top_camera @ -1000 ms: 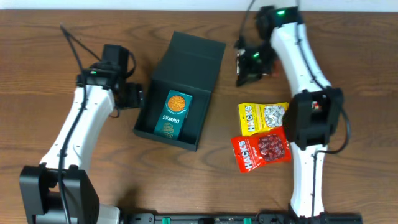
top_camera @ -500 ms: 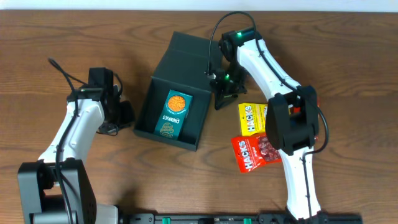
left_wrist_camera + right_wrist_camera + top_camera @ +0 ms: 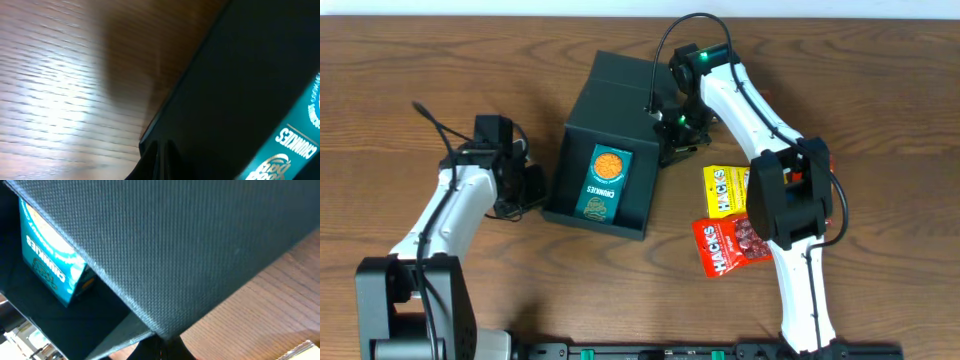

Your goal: Pack container

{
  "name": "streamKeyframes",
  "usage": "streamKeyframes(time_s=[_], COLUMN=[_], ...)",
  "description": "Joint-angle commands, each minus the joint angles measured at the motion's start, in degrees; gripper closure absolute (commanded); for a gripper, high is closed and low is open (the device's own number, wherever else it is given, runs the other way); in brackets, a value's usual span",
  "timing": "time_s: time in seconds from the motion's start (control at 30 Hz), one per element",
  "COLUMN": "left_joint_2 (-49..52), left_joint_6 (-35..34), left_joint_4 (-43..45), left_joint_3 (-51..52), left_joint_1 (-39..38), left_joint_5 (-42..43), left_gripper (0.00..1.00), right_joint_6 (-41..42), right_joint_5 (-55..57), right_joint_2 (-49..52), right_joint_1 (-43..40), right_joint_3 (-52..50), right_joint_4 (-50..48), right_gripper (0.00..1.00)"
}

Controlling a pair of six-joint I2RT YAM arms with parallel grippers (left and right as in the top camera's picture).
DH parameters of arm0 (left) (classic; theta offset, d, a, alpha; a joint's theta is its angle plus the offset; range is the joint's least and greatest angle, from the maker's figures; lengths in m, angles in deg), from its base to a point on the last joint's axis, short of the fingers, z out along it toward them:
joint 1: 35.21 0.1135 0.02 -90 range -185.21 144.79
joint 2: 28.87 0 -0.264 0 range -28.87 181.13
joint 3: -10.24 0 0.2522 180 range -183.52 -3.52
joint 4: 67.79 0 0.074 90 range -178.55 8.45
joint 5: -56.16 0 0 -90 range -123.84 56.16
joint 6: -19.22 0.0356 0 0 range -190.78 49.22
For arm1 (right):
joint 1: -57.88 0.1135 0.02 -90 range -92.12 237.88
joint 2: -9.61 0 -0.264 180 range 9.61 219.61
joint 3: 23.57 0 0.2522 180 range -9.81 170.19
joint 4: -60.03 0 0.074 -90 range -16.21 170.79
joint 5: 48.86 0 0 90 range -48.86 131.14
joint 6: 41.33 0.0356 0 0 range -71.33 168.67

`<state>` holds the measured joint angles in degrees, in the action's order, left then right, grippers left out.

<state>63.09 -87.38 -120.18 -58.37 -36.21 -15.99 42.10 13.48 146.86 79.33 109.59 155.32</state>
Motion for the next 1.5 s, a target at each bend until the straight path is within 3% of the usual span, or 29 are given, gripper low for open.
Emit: streamKeyframes(time_s=[0.0, 0.4, 0.6, 0.9, 0.93, 1.0, 1.03, 1.07, 1.1, 1.2, 1.33, 1.43, 1.47], left_joint_2=[-0.57, -0.57, -0.59, -0.70, -0.70, -0.70, -0.70, -0.70, -0.70, -0.70, -0.70, -0.70, -0.70], left_joint_6=[-1.14, -1.66, -1.66, -1.64, -1.66, -1.64, -1.64, -1.64, -1.64, -1.64, -1.64, -1.64, -1.64], left_joint_4=[0.20, 0.35, 0.48, -0.66, -0.72, -0.72, -0.72, -0.70, -0.70, -0.90, -2.36, -3.82, -4.09], left_joint_3=[0.37, 0.37, 0.28, -6.56, -7.52, -8.96, -9.60, -9.99, -10.19, -10.25, -10.25, -10.25, -10.25], left_joint_1=[-1.97, -3.58, -3.28, -2.40, -2.38, -2.36, -2.34, -2.34, -2.34, -2.34, -2.34, -2.34, -2.34], left_joint_5=[1.66, 1.62, -4.28, -4.96, -4.94, -4.94, -4.94, -4.94, -4.94, -4.72, -4.72, -4.72, -4.72], left_gripper=[0.94, 0.94, 0.94, 0.94, 0.85, 0.45, 0.33, 0.28, 0.23, 0.14, 0.07, 0.05, 0.05], right_joint_6=[-0.81, -0.83, -0.81, 1.86, 2.29, 2.19, 1.62, -0.48, -2.89, -14.23, -32.04, -38.95, -38.97], right_joint_5=[-1.53, -0.90, 3.08, 12.17, 14.27, 18.32, 20.92, 23.17, 25.11, 31.76, 32.00, 34.53, 35.50], right_joint_2=[-1.07, -1.07, -1.27, -3.74, -3.76, -3.76, -3.74, -3.74, -3.74, -3.74, -3.74, -3.74, -3.74], right_joint_1=[0.52, 0.55, 0.17, -4.85, -5.49, -6.75, -7.39, -7.98, -8.41, -9.64, -10.25, -10.54, -10.62], right_joint_3=[-0.26, -0.26, 0.24, 10.25, 11.04, 11.23, 11.21, 11.21, 11.21, 11.21, 11.21, 11.21, 11.21], right_joint_4=[-1.20, -3.19, -2.12, -0.44, -1.14, -3.56, -5.05, -6.58, -7.91, -13.09, -15.76, -16.46, -17.05], right_gripper=[0.98, 0.98, 0.98, 0.98, 0.88, 0.51, 0.28, 0.06, 0.01, 0.01, 0.01, 0.13, 0.01])
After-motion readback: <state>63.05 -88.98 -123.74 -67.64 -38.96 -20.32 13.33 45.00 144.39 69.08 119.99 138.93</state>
